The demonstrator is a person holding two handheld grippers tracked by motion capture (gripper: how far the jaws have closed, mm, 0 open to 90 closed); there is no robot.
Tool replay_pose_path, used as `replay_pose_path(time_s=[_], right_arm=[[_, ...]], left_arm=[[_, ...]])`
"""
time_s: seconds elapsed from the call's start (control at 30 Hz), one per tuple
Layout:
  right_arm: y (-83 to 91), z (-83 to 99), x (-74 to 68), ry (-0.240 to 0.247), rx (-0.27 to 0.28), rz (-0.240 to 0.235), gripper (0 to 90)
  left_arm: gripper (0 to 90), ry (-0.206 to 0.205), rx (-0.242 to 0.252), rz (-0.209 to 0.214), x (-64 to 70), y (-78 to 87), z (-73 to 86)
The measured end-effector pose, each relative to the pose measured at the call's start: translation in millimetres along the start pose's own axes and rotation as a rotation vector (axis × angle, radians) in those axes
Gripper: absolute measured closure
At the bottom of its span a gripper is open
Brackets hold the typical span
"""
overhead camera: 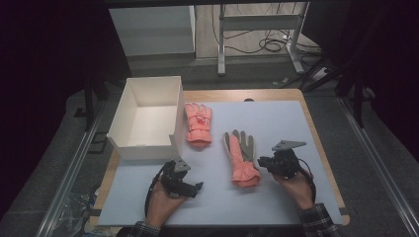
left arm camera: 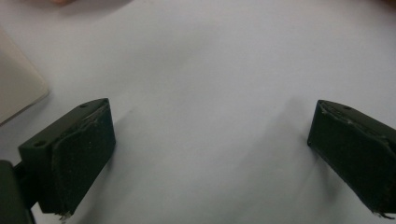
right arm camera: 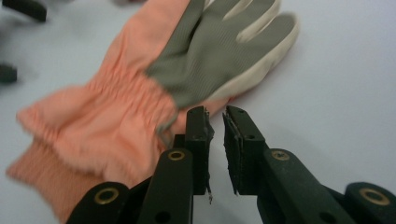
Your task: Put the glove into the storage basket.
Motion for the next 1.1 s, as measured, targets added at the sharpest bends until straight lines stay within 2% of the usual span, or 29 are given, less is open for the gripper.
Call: replay_pose_path(time_s=[0.13, 0.37, 0.5, 0.6, 0.73, 0.77, 0.83, 0.9, 0.97, 1.0, 1.03, 1.1], right_arm=[[-4.0, 11.2, -6.7, 0.016, -0.011, -0.015, 78.9], [-7.6, 14.8, -20.8, 0.037, 0.001, -0.039, 77.0], [-9.0, 15.4, -20.0, 0.038, -0.005, -0.032, 76.1], [-5.7, 14.3, -14.3, 0.034, -0.002, -0.02, 74.1], [2.1, 3.3, -11.0, 0.04, 0.021, -0.012, 68.1], [4.4, -6.3, -10.4, 0.054, 0.032, -0.007, 64.6], [4.7, -9.6, -10.7, 0.056, 0.034, -0.006, 63.2], [4.6, -22.8, -12.2, 0.073, 0.045, -0.001, 60.9], [4.5, -27.3, -12.7, 0.077, 0.048, -0.004, 60.4], [4.4, -37.5, -13.8, 0.081, 0.057, -0.015, 59.8], [4.4, -37.5, -13.8, 0.081, 0.057, -0.015, 59.8], [3.4, -51.0, -15.7, 0.093, 0.07, -0.028, 59.3]], left_arm=[[0.9, 0.0, 0.0, 0.0, 0.0, 0.0, 0.0], [0.9, 0.0, 0.0, 0.0, 0.0, 0.0, 0.0], [0.9, 0.0, 0.0, 0.0, 0.0, 0.0, 0.0], [0.9, 0.0, 0.0, 0.0, 0.0, 0.0, 0.0], [0.9, 0.0, 0.0, 0.0, 0.0, 0.0, 0.0], [0.9, 0.0, 0.0, 0.0, 0.0, 0.0, 0.0], [0.9, 0.0, 0.0, 0.0, 0.0, 0.0, 0.0], [0.9, 0.0, 0.0, 0.0, 0.0, 0.0, 0.0], [0.9, -0.002, 0.0, -0.001, -0.2, 0.1, 0.0], [1.0, -0.002, 0.0, -0.001, -0.2, 0.1, 0.0], [1.0, -0.003, 0.0, -0.001, -0.2, 0.1, 0.0], [1.0, 0.0, 0.001, 0.0, 0.1, 0.0, 0.0]])
Point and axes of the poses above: each handheld gripper's, and its own axes: y roughly backward along the jaws, z roughly out of its underside, x roughly to its right, the point moved 3 cm from there along -y, roughly forward along the jaws, and after that the axes turned 9 degrees about -x, right-handed, at the moved point
